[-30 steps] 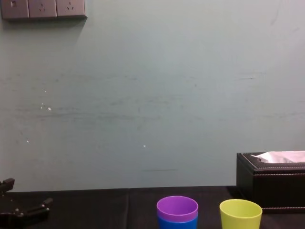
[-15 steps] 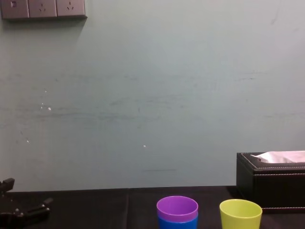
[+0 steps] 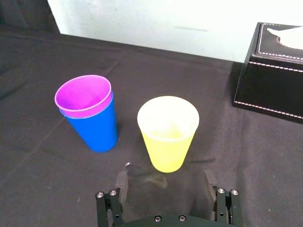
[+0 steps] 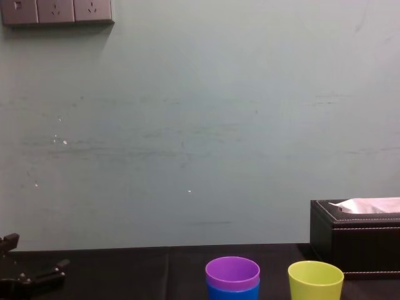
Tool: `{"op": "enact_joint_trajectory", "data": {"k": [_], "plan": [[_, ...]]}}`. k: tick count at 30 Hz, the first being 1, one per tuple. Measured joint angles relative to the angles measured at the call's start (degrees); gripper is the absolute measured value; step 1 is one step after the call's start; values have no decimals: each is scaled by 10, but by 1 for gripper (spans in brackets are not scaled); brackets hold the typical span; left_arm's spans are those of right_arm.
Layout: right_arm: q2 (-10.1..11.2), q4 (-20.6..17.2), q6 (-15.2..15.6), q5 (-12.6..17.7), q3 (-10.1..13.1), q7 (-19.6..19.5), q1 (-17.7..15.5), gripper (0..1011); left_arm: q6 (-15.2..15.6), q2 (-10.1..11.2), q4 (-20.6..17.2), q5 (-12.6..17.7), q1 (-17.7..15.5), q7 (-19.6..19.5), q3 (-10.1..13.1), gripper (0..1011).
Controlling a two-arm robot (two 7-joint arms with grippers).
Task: Stack the three plastic cups sequentially using one hand.
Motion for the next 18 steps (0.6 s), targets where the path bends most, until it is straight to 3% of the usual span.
{"op": "enact_joint_trajectory", "data": {"k": [6,18], "plan": [[-11,25,-21,-8,-1,-1,11,1003,0,0,0,0,0,0,0,1000],[-25,60,-35,-12,-3,-1,33,1003,0,0,0,0,0,0,0,1000]]}}
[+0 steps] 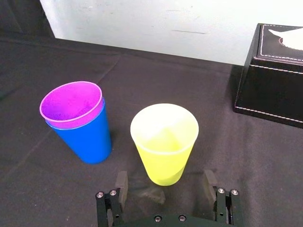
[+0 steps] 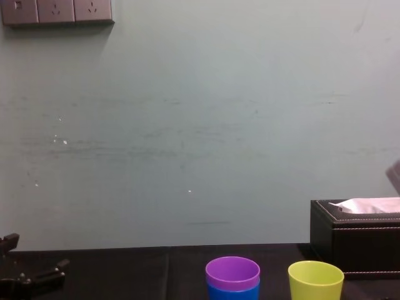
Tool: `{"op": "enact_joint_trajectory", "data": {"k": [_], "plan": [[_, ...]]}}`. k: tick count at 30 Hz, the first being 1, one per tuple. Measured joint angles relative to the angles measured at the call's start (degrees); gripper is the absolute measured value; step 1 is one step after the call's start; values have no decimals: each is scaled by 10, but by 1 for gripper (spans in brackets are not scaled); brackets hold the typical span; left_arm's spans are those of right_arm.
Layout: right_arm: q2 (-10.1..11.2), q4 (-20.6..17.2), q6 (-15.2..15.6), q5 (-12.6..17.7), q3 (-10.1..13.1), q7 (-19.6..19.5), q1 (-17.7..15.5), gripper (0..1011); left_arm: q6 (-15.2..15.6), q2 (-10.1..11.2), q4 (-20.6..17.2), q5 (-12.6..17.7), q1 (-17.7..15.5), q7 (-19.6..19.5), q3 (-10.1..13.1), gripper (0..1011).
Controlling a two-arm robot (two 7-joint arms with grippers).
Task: Stack the three plastic cups sequentially using one hand.
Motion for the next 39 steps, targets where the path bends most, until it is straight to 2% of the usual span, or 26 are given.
{"op": "enact_joint_trajectory", "data": {"k": [20,39], "plan": [[-24,42,-2,-15,-7,-5,42,1003,0,0,0,0,0,0,0,1000],[-38,75,3,-35,-9,-8,61,1003,0,0,0,0,0,0,0,1000]]}}
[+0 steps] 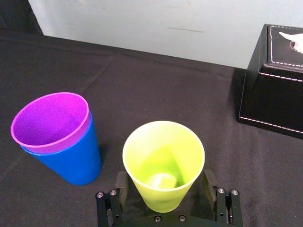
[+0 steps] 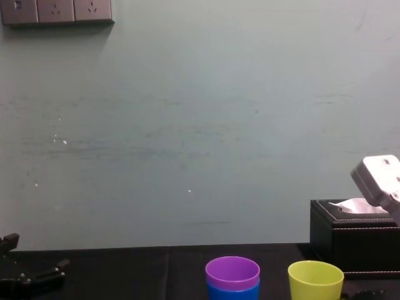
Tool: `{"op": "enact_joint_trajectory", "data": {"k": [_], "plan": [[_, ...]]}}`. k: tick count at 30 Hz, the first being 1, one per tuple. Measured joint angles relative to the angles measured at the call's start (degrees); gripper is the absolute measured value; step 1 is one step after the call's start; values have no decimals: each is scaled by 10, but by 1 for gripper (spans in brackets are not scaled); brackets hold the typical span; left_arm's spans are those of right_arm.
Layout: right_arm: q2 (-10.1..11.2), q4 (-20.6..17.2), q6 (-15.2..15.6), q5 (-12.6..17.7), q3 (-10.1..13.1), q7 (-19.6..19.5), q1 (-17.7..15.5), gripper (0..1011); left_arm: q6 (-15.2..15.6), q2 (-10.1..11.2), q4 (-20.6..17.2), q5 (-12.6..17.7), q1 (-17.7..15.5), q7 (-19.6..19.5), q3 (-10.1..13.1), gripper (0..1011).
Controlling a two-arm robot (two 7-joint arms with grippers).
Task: Stack the three plastic cups sequentially using one hand.
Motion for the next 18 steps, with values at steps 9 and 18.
{"op": "enact_joint_trajectory", "data": {"k": [9,18], "plan": [[-3,12,-8,-6,1,2,5,1003,0,0,0,0,0,0,0,1000],[-3,16,-13,-10,0,7,7,1003,0,0,0,0,0,0,0,1000]]}}
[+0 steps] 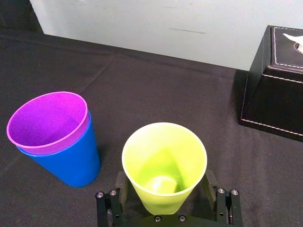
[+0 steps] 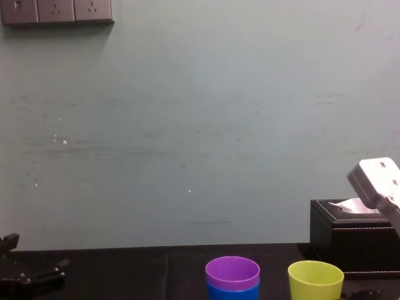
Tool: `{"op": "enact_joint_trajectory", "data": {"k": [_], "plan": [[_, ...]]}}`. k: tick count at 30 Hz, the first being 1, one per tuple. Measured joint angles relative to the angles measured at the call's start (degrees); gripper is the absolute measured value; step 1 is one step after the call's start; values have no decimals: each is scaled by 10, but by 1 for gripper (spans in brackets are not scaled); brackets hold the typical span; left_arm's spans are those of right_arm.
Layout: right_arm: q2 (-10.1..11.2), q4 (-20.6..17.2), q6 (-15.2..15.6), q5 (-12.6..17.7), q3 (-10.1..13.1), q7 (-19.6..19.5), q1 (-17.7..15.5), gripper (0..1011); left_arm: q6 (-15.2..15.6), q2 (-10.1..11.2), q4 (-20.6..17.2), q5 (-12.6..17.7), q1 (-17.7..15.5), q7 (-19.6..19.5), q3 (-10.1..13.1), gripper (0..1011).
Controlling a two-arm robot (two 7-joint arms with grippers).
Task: Stack the three plastic cups sequentially using one hand.
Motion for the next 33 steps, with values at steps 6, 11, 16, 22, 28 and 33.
{"op": "enact_joint_trajectory", "data": {"k": [6,11,16,22,28,33], "plan": [[0,-1,0,0,0,0,0,1003,0,0,0,0,0,0,0,1000],[0,-1,0,1,1,0,-1,947,0,0,0,0,0,0,0,1000],[0,-1,1,1,1,0,-1,802,0,0,0,0,0,0,0,1000],[0,-2,1,1,1,0,-1,703,0,0,0,0,0,0,0,1000],[0,-2,1,2,1,0,-1,697,0,0,0,0,0,0,0,1000],[0,-2,1,2,0,0,-1,697,0,0,0,0,0,0,0,1000]]}}
